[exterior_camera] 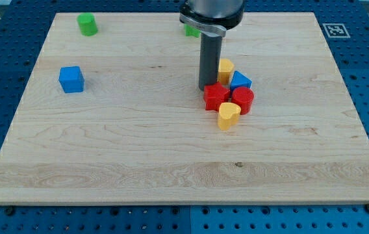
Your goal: Push the blue cube towards the yellow hexagon
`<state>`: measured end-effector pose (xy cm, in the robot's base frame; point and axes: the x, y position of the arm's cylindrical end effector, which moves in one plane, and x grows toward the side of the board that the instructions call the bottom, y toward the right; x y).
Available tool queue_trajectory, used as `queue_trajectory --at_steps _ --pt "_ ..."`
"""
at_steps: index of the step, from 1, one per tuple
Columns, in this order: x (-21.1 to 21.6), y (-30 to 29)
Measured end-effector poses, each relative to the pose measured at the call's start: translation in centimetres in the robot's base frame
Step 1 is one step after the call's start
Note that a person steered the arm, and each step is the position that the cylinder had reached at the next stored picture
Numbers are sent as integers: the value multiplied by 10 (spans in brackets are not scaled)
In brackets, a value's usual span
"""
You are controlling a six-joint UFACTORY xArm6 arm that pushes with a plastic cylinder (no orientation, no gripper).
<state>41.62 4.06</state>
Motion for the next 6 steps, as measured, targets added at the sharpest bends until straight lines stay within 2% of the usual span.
queue_trajectory --at_steps 2,3,6 --pt "-67 -34" --pt "-88 -88" --pt "-114 -293"
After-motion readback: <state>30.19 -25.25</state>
